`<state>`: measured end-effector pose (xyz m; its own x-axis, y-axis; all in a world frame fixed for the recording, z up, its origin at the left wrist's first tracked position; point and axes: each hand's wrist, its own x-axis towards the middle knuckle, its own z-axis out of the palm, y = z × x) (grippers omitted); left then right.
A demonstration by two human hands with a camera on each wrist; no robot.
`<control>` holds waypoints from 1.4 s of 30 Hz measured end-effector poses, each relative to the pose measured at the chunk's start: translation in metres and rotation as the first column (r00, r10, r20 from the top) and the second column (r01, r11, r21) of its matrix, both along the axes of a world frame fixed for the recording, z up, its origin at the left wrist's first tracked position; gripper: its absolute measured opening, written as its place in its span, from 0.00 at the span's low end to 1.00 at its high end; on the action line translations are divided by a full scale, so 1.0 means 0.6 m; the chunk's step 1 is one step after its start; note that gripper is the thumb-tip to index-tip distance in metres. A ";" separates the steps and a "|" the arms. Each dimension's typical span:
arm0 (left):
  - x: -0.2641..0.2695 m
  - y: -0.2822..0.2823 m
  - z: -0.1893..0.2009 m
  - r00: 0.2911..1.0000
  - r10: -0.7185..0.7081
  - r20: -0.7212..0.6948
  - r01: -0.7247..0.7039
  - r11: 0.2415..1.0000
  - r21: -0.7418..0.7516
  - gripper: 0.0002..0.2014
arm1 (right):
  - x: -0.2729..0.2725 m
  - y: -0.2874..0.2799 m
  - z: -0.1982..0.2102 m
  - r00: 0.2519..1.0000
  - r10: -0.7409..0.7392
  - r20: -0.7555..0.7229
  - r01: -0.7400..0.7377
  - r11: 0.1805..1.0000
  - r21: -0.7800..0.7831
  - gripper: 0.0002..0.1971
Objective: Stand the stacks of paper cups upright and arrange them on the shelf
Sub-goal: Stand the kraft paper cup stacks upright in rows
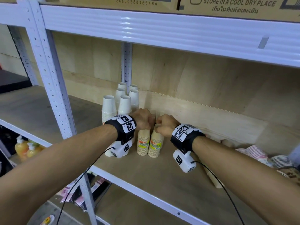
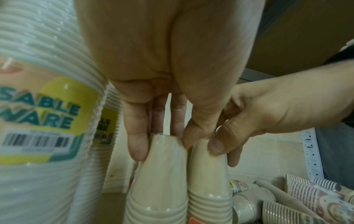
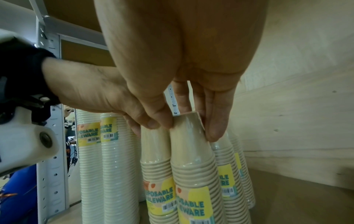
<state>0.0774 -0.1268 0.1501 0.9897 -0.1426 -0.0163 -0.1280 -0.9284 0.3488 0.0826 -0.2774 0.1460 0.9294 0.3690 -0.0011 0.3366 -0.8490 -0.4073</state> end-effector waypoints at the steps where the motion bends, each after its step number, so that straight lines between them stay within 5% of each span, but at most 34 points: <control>1: 0.000 0.001 -0.001 1.000 0.002 0.004 -0.002 1.000 -0.004 0.08 | 0.001 0.001 -0.001 1.000 0.001 0.004 -0.001 1.000 0.001 0.11; 14: 0.010 -0.006 0.037 0.995 0.012 0.098 -0.008 0.999 -0.041 0.11 | 0.027 -0.021 0.014 0.998 -0.047 0.030 0.047 0.999 0.019 0.21; 25: 0.057 -0.128 0.078 0.971 -0.180 0.159 0.192 0.980 -0.058 0.14 | 0.042 -0.165 0.042 0.957 -0.279 0.077 0.282 0.959 -0.027 0.21; 34: 0.076 -0.252 0.014 0.934 -0.349 0.072 0.351 0.936 -0.020 0.18 | 0.008 -0.298 0.000 0.898 -0.439 0.010 0.437 0.891 -0.123 0.22; 42: 0.108 -0.299 -0.103 0.935 -0.355 -0.018 0.353 0.932 -0.079 0.21 | -0.039 -0.345 -0.074 0.879 -0.459 -0.132 0.442 0.886 -0.139 0.23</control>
<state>0.1422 -0.3060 0.0883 0.8738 -0.4858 -0.0225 -0.4319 -0.7964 0.4234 0.0593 -0.4845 0.1019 0.9795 -0.0991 -0.1752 -0.1527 -0.9330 -0.3260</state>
